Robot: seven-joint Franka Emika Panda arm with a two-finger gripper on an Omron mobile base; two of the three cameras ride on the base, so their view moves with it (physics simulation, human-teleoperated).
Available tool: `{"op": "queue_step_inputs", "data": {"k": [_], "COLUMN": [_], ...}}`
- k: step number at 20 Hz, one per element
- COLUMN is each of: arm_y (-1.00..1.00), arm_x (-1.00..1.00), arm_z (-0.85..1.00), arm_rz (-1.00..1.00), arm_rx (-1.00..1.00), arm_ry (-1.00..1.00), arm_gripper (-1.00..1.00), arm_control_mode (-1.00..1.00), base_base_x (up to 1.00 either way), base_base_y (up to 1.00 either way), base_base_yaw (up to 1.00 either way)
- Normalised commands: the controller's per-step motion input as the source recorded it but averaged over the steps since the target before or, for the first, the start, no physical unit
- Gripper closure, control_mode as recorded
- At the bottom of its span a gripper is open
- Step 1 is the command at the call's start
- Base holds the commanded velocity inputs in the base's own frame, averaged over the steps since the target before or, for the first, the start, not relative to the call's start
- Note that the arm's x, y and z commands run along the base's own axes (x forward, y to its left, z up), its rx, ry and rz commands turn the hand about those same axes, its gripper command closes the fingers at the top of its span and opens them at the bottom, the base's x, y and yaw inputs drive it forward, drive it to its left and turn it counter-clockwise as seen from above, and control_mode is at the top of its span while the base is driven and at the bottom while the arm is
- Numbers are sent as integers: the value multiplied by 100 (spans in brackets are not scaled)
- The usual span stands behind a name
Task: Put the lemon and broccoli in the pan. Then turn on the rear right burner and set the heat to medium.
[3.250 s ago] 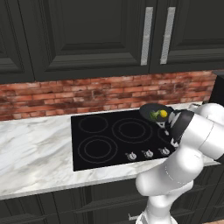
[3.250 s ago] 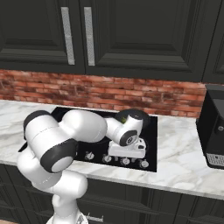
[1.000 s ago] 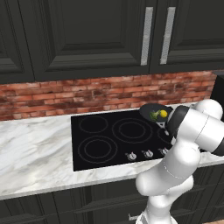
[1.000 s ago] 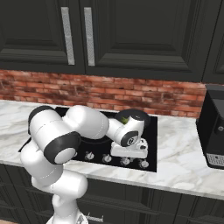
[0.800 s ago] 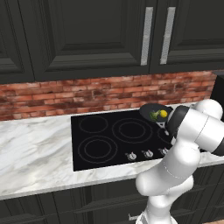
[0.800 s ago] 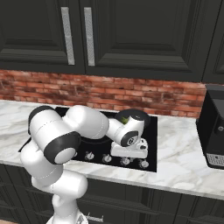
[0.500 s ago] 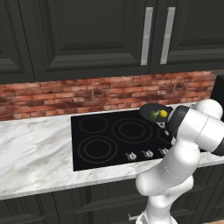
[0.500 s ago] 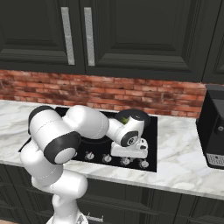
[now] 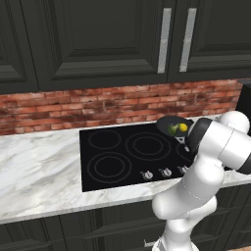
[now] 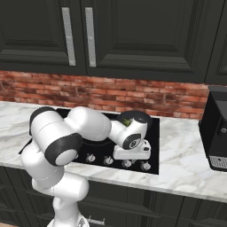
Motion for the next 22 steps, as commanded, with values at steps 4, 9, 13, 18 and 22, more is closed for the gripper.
{"op": "queue_step_inputs", "data": {"k": [4,9,13,18,22], "arm_y": [4,6,3,4,7], "arm_x": [0,-1,-1,0,-3], "arm_z": [-6,-5,-6,-8,-7], "arm_rz": [15,16,17,18,21], "arm_rx": [0,0,0,0,0], "arm_ry": [-9,-8,-6,-2,-1], "arm_gripper": [100,100,100,100,100], "arm_control_mode": [-100,-100,-100,-100,-100], "base_base_x": [0,0,0,0,0], "base_base_y": [0,0,0,0,0], "base_base_yaw": [0,0,0,0,0]}}
